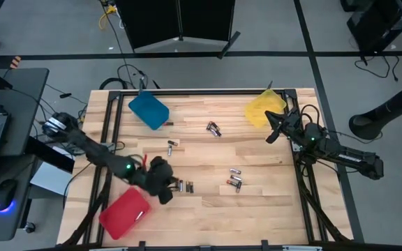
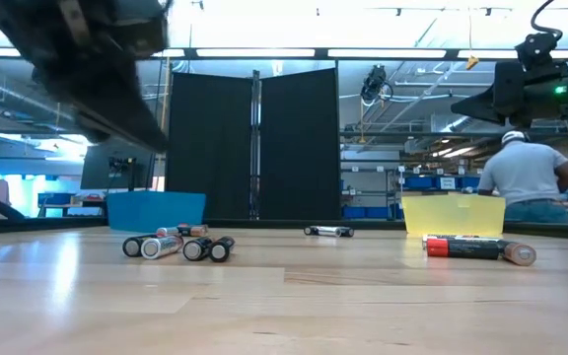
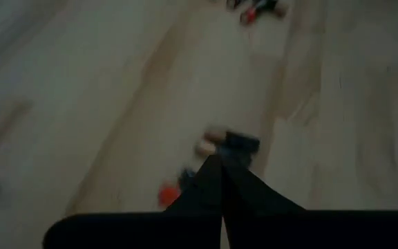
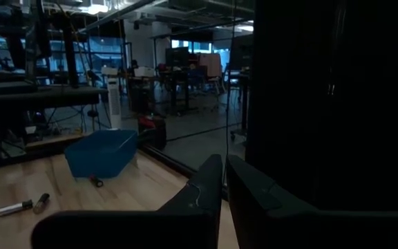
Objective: Sort batteries
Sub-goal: Put the black orange battery into the yellow bin
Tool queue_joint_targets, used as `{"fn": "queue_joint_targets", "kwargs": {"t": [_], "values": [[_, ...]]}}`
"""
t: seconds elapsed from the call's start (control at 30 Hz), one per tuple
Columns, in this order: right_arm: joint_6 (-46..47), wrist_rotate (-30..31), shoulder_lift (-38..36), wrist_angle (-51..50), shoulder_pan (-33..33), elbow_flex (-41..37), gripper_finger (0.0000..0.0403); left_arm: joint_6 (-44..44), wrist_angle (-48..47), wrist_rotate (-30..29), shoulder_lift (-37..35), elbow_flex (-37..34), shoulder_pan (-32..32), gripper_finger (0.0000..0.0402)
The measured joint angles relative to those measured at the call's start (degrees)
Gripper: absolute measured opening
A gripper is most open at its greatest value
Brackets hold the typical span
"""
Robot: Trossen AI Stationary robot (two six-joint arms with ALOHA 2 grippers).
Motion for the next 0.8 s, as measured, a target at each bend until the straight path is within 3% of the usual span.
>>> {"fn": "queue_joint_targets", "kwargs": {"t": [0.17,0.4,0.53,0.67,0.8], "values": [[0.0,0.0,0.0,1.46,0.0,0.0,0.0036,8.88,14.42,4.62,-0.08,-6.11,6.36,0.0002],[0.06,-0.01,0.0,3.85,0.0,0.0,0.0036,18.63,26.28,11.17,-0.08,-12.77,15.44,0.0002],[0.61,-0.16,0.02,6.56,0.0,0.0,0.0036,20.65,36.93,17.2,-0.08,-17.48,21.45,0.0003],[0.7,-4.14,0.02,7.61,0.0,0.0,0.003,22.03,46.15,22.6,-0.08,-20.79,26.0,0.0003],[2.94,-5.86,1.54,5.99,0.07,0.0,0.0011,26.35,49.36,25.29,-0.08,-21.29,28.13,0.0003]]}}
